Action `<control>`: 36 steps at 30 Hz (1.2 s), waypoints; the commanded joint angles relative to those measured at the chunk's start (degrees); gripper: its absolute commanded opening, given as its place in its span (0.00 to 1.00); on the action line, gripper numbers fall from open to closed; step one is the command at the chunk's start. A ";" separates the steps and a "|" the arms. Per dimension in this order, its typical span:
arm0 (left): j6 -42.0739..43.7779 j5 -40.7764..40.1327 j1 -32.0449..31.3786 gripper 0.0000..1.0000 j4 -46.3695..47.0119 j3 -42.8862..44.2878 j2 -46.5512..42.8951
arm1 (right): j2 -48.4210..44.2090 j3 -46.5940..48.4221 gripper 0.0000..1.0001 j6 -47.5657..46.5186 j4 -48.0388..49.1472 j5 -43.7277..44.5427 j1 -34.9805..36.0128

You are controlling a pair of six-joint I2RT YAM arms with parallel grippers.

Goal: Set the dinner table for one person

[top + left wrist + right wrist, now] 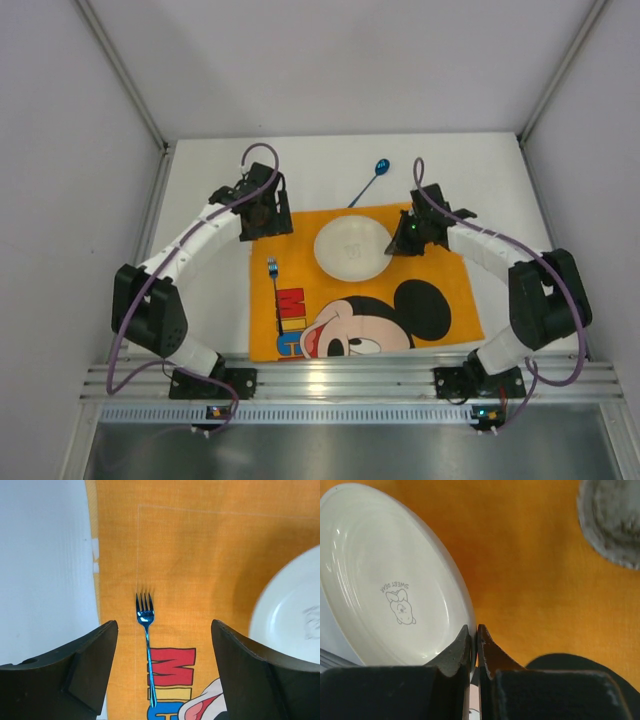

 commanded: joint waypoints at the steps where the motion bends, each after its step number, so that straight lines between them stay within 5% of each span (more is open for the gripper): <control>1: 1.78 -1.39 0.93 0.81 -0.60 4.39 1.11 | -2.48 -6.41 0.00 -2.12 1.07 -1.17 1.33; 10: 1.43 -1.83 1.02 0.80 -1.48 5.54 0.33 | -2.84 -9.76 0.00 -3.96 1.51 -3.19 3.44; 12: 1.43 -2.35 1.02 0.80 -1.74 4.93 -0.20 | -3.45 -9.67 0.17 -4.57 0.99 -4.07 4.41; 13: 1.34 -2.53 1.02 0.80 -1.83 4.75 -0.73 | -3.54 -9.41 0.45 -4.93 0.11 -3.81 4.67; 15: 1.43 -2.80 1.11 0.80 -1.83 4.13 -1.26 | -4.76 -8.27 0.65 -6.24 -3.22 -2.85 4.94; 20: 0.90 -2.97 1.46 0.80 -2.01 3.17 -2.49 | -10.30 -2.39 0.72 -8.62 -7.98 6.99 4.76; 25: 0.38 -2.36 1.64 0.80 -1.92 2.29 -3.63 | -0.14 16.93 0.71 -10.73 -8.50 10.61 3.27; 31: -1.91 1.33 1.64 0.80 -0.69 0.53 -4.25 | 31.13 53.64 0.66 -8.10 -16.47 8.41 -2.36; 35: -3.05 2.13 1.64 0.79 -0.42 1.05 -3.81 | 54.94 86.49 0.64 -4.25 -25.89 10.43 -3.58; 36: -3.14 2.13 1.64 0.79 -0.69 1.32 -3.72 | 56.39 87.44 0.63 -3.18 -25.47 10.86 -3.85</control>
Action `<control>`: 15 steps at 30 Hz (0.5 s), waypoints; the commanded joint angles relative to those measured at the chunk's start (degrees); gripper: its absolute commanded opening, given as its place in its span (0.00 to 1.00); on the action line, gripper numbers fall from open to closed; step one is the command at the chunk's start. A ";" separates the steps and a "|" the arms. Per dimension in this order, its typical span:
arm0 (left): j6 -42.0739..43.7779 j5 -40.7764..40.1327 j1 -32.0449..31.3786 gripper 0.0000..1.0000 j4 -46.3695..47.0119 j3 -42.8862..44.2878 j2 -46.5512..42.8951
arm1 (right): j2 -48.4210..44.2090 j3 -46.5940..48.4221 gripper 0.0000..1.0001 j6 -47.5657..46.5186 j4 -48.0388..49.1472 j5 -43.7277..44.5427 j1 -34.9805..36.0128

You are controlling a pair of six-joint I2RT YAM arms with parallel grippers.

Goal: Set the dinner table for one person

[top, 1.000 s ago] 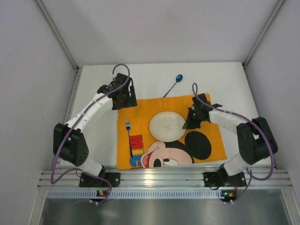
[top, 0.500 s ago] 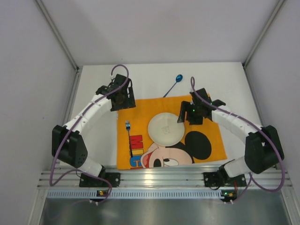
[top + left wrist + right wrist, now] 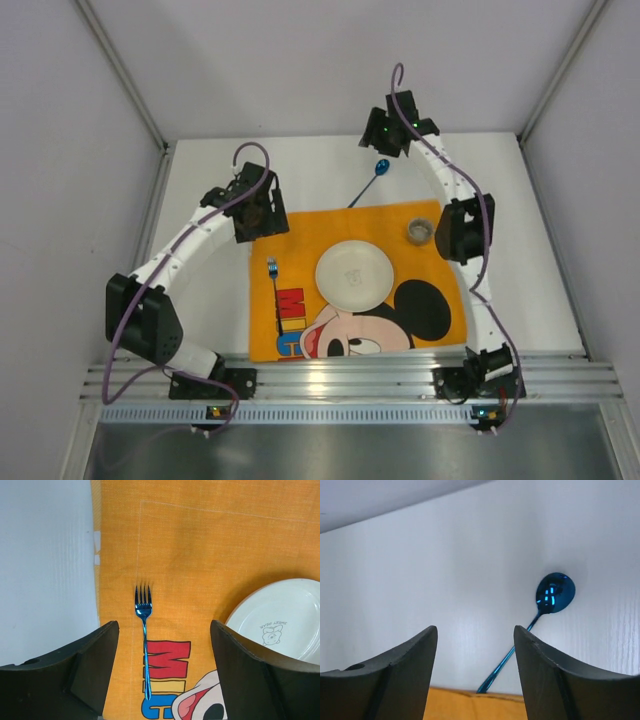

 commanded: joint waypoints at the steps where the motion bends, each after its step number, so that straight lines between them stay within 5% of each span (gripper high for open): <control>1: -1.66 0.92 0.28 0.79 0.78 0.51 -1.69 | 8.38 8.35 0.62 4.65 -8.47 2.69 -1.14; 11: -2.01 -0.75 0.28 0.79 -0.98 -4.23 -5.03 | 13.13 5.45 0.57 6.24 -5.47 6.56 0.44; 15: -0.87 -1.54 0.46 0.79 -1.42 -5.03 -6.43 | 15.76 8.60 0.47 4.75 -7.40 9.19 1.14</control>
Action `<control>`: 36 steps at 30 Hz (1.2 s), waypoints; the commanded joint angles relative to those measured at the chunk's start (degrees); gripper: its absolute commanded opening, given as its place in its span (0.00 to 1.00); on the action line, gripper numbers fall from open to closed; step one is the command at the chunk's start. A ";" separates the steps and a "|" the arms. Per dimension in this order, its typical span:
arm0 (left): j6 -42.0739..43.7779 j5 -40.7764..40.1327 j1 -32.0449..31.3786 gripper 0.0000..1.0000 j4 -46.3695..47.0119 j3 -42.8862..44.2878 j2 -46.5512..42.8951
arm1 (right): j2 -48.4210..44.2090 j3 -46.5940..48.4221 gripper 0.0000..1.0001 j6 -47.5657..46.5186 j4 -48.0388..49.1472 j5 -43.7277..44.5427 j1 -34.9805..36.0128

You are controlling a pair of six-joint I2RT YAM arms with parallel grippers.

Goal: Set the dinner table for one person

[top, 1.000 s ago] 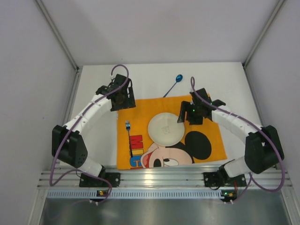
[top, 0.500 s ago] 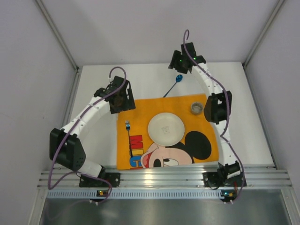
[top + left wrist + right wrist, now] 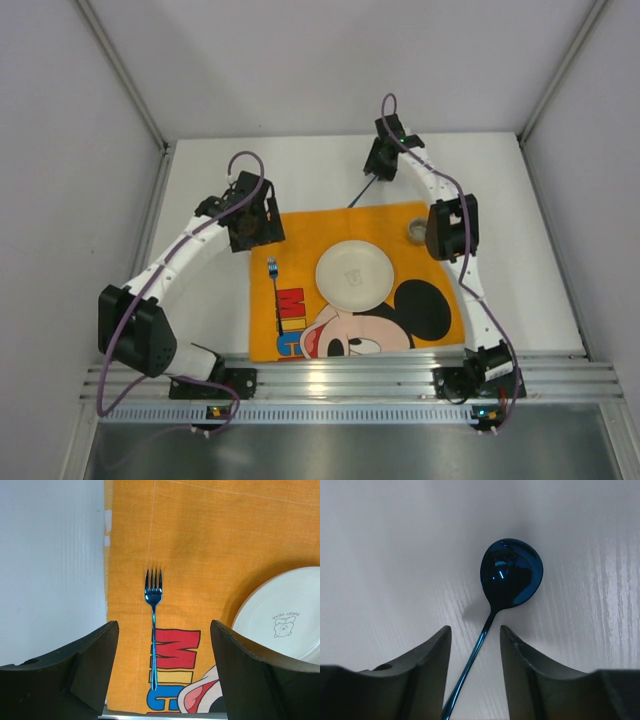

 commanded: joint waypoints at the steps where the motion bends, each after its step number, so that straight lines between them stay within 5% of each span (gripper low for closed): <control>1: 0.53 -1.58 0.52 0.79 -0.79 -0.53 -2.81 | 2.24 4.61 0.41 -1.26 -3.16 4.11 1.75; 13: 2.02 5.62 4.74 0.79 -0.53 1.49 -5.36 | 5.14 8.83 0.01 -8.03 -10.02 9.21 3.52; 20: 4.83 6.68 4.83 0.78 -1.14 3.25 -5.71 | 1.72 5.07 0.00 -12.52 -13.98 12.64 2.11; 36: 6.60 8.70 5.18 0.77 0.70 3.69 -3.34 | -20.07 -4.61 0.00 -21.04 9.13 6.40 0.53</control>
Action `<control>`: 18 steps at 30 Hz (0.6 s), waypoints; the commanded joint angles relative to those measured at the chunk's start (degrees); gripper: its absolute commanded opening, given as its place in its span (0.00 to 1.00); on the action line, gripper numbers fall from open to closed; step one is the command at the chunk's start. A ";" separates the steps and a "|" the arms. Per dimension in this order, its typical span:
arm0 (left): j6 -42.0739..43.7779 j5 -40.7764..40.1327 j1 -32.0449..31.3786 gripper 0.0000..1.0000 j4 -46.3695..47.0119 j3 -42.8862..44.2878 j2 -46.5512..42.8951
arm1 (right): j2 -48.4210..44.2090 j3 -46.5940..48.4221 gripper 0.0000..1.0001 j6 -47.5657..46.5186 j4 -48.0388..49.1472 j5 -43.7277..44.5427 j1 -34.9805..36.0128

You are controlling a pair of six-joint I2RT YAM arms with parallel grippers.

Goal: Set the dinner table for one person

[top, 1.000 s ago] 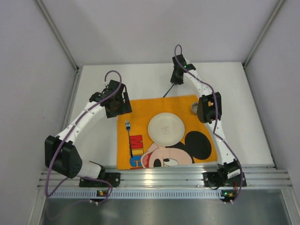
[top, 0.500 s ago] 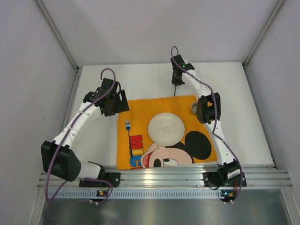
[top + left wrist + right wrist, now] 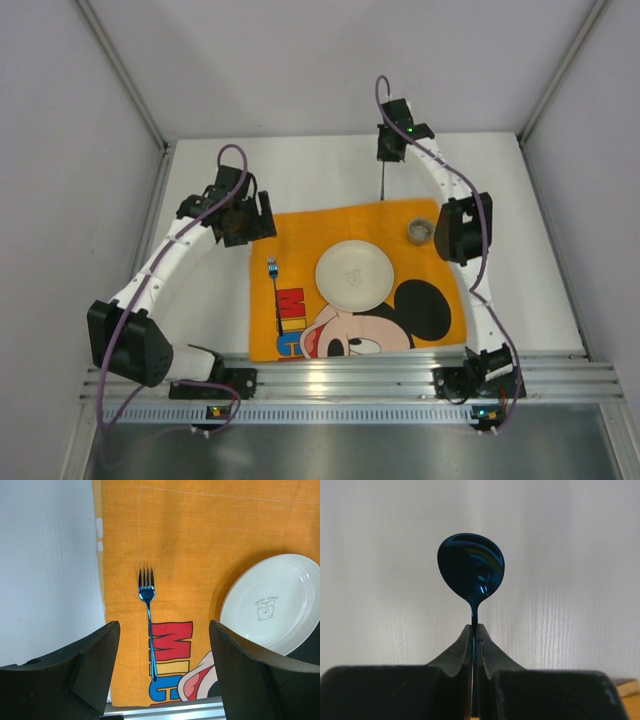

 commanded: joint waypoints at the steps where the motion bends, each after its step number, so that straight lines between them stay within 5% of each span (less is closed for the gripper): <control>1: 1.35 0.77 0.29 0.77 1.34 2.65 0.60 | -14.36 -1.74 0.00 -3.62 7.56 -0.79 0.05; 6: 1.18 1.12 0.29 0.77 2.04 2.56 1.39 | -25.97 -14.30 0.00 -2.75 7.38 -0.44 -0.66; 13: 1.79 1.03 0.29 0.77 3.09 3.70 3.67 | -53.64 -60.39 0.00 0.06 14.50 -4.65 1.10; 18: 2.14 1.21 0.29 0.76 3.71 5.37 6.22 | -65.44 -82.13 0.00 2.95 16.96 -7.20 1.98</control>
